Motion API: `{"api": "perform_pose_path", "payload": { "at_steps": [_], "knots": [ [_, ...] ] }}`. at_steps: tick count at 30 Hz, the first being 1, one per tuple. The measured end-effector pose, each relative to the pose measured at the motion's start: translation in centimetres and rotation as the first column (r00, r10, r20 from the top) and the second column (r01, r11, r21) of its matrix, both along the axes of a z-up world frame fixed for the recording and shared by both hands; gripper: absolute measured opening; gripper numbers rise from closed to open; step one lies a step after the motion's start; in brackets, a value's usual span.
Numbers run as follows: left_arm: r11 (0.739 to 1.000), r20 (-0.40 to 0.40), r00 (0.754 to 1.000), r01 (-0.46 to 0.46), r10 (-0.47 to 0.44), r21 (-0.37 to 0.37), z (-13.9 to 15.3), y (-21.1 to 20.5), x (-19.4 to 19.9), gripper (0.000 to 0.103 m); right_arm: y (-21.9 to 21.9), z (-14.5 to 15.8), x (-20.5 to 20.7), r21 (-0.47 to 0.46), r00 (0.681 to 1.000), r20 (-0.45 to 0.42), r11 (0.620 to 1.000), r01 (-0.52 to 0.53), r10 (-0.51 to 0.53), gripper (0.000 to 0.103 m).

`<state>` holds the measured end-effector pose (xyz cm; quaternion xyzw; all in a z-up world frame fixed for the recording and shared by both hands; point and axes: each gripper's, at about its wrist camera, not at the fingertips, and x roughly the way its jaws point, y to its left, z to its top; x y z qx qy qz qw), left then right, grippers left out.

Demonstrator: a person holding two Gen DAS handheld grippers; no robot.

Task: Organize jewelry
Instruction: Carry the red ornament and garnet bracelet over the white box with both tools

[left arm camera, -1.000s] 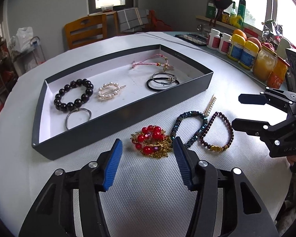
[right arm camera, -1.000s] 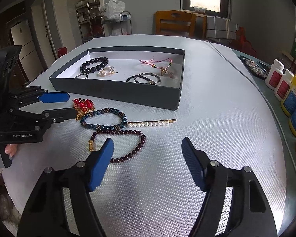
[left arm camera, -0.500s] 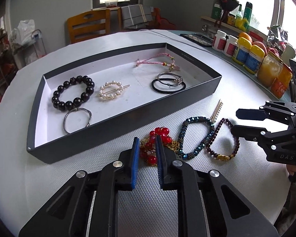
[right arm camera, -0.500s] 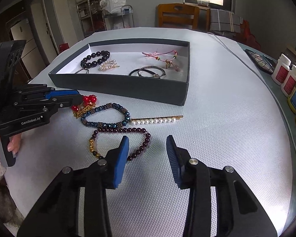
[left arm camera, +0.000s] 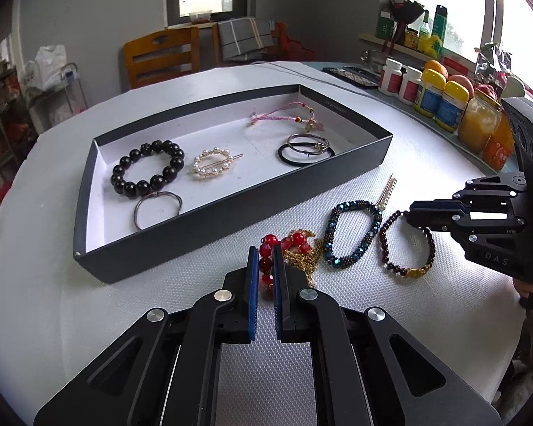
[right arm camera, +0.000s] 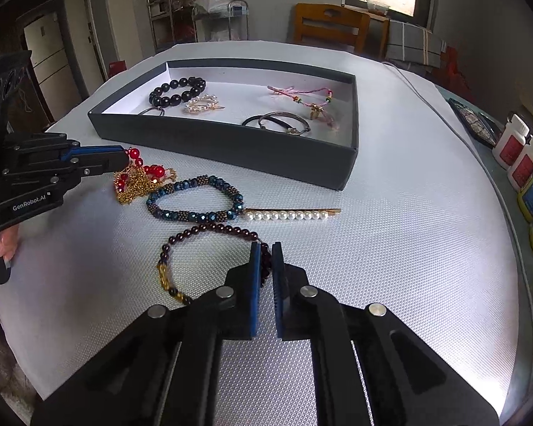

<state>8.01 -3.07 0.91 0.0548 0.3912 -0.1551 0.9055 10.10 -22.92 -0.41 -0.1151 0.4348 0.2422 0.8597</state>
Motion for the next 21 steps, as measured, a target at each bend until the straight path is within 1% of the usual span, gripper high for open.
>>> {"api": "perform_pose_path", "payload": {
  "at_steps": [2, 4, 8, 13, 21],
  "knots": [
    [1.0, 0.01, 1.0, -0.001, 0.001, -0.017, 0.4, 0.4, -0.4, 0.008, 0.1, 0.1, -0.1, -0.003, 1.0, 0.006, 1.0, -0.003, 0.003, 0.006],
    [0.999, 0.018, 1.0, 0.003, -0.002, -0.034, 0.9, 0.8, -0.8, 0.008, 0.0, 0.2, -0.2, 0.013, 1.0, 0.009, 1.0, -0.005, 0.005, 0.006],
    [0.999, 0.038, 0.999, 0.001, 0.001, -0.044, 1.7, 1.5, -1.5, 0.008, -0.3, 1.0, -0.5, 0.047, 0.999, 0.033, 0.999, 0.001, -0.002, 0.006],
    [0.998, 0.067, 0.998, 0.005, -0.001, -0.066, 3.2, 2.2, -2.3, 0.008, -0.4, 3.3, -1.1, 0.088, 0.996, 0.086, 0.996, -0.015, 0.007, 0.006],
    [0.994, 0.141, 0.99, 0.016, -0.001, -0.104, 6.6, 3.2, -3.5, 0.008, -0.1, 6.8, -1.3, 0.108, 0.985, 0.173, 0.994, -0.028, 0.009, 0.006]
  ]
}}
